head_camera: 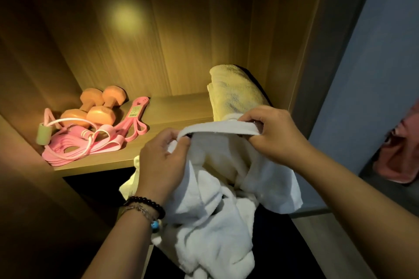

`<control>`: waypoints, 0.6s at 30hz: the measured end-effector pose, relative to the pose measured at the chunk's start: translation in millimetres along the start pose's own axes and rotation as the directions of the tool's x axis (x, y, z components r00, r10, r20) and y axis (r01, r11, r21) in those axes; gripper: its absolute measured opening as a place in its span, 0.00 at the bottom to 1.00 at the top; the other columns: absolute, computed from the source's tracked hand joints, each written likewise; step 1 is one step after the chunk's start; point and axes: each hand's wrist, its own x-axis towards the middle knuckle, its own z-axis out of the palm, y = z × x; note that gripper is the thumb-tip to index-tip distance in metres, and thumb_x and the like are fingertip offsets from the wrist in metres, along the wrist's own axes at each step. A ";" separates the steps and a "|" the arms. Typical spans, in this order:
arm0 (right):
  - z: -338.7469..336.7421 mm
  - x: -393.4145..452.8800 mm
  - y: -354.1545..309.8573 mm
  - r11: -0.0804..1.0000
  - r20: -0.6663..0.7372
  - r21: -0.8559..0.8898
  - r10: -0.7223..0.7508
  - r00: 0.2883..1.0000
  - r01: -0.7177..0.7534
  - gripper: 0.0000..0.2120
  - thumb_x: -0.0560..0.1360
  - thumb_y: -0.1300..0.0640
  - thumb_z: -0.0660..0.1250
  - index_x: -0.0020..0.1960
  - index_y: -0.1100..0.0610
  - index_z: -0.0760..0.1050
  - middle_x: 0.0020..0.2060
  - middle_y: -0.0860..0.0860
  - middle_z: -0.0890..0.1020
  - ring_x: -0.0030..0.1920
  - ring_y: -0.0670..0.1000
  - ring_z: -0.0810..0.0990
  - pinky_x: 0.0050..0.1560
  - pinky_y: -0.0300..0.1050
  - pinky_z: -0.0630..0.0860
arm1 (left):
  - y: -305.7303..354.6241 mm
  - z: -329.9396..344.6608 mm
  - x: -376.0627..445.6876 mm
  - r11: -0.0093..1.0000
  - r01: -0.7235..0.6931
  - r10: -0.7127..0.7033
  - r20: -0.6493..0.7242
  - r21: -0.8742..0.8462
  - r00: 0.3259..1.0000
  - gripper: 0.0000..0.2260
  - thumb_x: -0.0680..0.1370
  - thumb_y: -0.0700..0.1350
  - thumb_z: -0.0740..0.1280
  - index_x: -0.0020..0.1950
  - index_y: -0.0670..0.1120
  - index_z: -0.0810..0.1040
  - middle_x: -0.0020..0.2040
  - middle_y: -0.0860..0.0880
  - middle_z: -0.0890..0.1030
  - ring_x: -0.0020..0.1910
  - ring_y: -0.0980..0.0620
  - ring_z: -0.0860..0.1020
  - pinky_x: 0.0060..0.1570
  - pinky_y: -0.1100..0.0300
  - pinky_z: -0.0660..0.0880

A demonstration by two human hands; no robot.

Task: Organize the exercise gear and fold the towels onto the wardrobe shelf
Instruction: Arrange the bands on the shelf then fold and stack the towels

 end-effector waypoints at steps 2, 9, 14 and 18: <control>3.1 -8.8 16.3 0.992 0.008 -0.091 0.092 0.996 -0.091 0.16 0.68 0.66 0.67 0.52 0.53 0.82 0.47 0.49 0.81 0.48 0.51 0.78 0.49 0.49 0.76 | -9.9 -5.5 0.6 0.996 0.077 -0.080 -0.071 -0.044 0.994 0.10 0.78 0.43 0.67 0.37 0.50 0.78 0.35 0.57 0.79 0.37 0.56 0.76 0.41 0.57 0.72; 6.3 -41.1 61.1 0.820 -0.002 -0.332 0.493 0.870 -0.466 0.12 0.71 0.60 0.65 0.54 0.57 0.78 0.48 0.54 0.77 0.47 0.58 0.77 0.44 0.51 0.75 | -32.0 -17.5 -6.3 0.921 0.258 -0.311 -0.155 -0.291 0.938 0.06 0.78 0.46 0.67 0.45 0.45 0.81 0.48 0.41 0.83 0.51 0.38 0.79 0.55 0.40 0.75; 16.9 -53.3 67.3 0.755 0.118 -0.390 0.608 0.785 -0.527 0.11 0.78 0.59 0.58 0.38 0.55 0.74 0.36 0.52 0.77 0.37 0.54 0.75 0.35 0.47 0.72 | -36.8 -12.7 -5.4 0.878 0.343 -0.419 -0.189 -0.333 0.888 0.06 0.76 0.47 0.70 0.48 0.45 0.81 0.46 0.49 0.82 0.49 0.51 0.80 0.49 0.55 0.75; 11.6 -55.4 41.9 0.855 0.242 -0.026 0.509 0.826 -0.518 0.21 0.78 0.62 0.59 0.69 0.48 0.69 0.43 0.49 0.80 0.39 0.46 0.79 0.35 0.36 0.72 | -34.8 -6.2 -12.2 0.901 0.363 -0.421 -0.270 -0.239 0.866 0.13 0.73 0.48 0.74 0.54 0.49 0.76 0.44 0.61 0.72 0.42 0.64 0.72 0.40 0.62 0.69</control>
